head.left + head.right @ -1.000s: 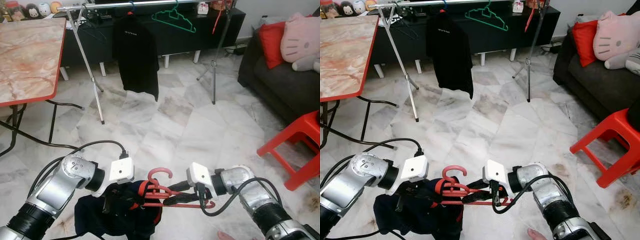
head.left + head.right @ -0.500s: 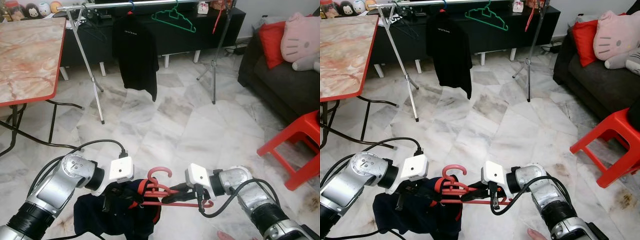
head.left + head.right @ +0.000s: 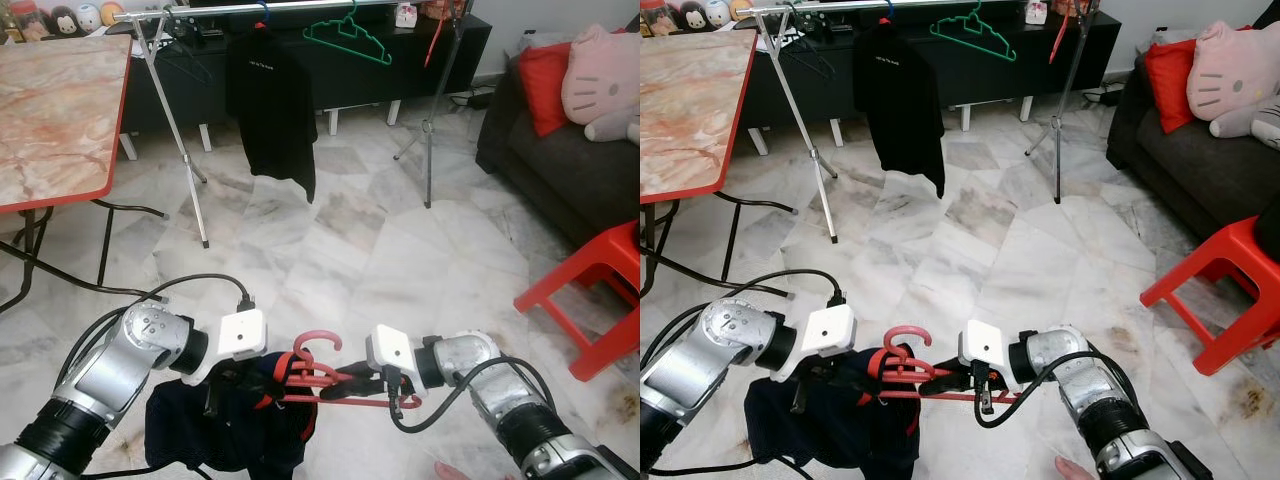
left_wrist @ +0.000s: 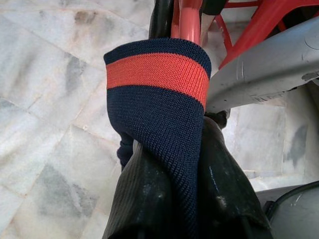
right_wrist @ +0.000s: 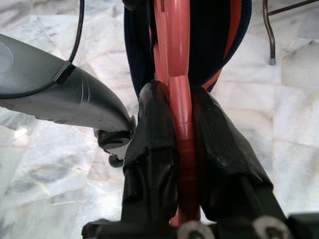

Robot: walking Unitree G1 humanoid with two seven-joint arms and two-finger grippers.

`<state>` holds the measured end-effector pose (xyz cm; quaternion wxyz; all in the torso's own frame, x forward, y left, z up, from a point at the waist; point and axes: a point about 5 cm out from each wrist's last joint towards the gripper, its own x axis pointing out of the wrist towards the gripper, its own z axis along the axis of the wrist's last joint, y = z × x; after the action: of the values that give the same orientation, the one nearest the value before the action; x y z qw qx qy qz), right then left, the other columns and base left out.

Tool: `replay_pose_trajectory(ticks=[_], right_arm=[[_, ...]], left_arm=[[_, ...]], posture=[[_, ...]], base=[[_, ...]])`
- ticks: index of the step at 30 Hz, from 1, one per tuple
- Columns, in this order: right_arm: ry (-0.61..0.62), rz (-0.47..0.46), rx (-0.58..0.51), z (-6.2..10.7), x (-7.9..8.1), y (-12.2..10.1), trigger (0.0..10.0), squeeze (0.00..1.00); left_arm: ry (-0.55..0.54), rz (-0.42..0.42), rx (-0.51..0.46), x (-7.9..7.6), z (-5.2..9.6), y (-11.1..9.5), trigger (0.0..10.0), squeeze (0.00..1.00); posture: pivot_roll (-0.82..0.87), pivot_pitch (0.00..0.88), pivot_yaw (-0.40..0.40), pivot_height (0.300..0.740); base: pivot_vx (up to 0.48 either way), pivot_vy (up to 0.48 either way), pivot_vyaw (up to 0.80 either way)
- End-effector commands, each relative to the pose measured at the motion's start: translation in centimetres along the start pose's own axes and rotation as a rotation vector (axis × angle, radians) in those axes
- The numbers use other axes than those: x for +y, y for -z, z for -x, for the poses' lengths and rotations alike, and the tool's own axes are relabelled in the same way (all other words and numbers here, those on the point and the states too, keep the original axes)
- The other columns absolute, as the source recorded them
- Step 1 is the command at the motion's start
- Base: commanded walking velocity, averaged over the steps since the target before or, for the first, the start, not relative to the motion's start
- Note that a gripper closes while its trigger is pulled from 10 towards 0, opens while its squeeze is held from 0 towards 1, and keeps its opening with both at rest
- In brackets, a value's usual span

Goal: Hang hanger

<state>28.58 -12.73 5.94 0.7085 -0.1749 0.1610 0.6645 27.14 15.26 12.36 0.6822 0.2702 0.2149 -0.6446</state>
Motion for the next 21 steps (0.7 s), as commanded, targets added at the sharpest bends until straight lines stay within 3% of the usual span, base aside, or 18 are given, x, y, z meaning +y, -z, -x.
replay_pose_trajectory(ticks=[1, 16, 21], right_arm=[[0.044, -0.01, 0.028, 0.0, -0.2, 0.5, 0.0, 0.0], [0.237, 0.023, -0.006, -0.1, -1.5, 0.0, 0.0, 0.0], [0.336, 0.018, -0.01, 0.6, -2.2, 0.1, 0.0, 0.0]], left_arm=[[-0.012, -0.054, -0.048, 0.5, 0.3, -1.3, 10.0, 1.0], [-0.041, -0.071, -0.066, 0.9, 0.5, -1.6, 10.0, 1.0], [-0.163, -0.068, -0.107, 2.1, 1.3, -2.0, 10.0, 1.0]], posture=[[0.01, 0.064, -0.037, 0.74], [0.01, 0.05, -0.034, 0.74], [0.01, 0.058, -0.038, 0.74]], base=[[0.0, 0.0, 0.0], [0.0, 0.0, 0.0], [0.0, 0.0, 0.0]])
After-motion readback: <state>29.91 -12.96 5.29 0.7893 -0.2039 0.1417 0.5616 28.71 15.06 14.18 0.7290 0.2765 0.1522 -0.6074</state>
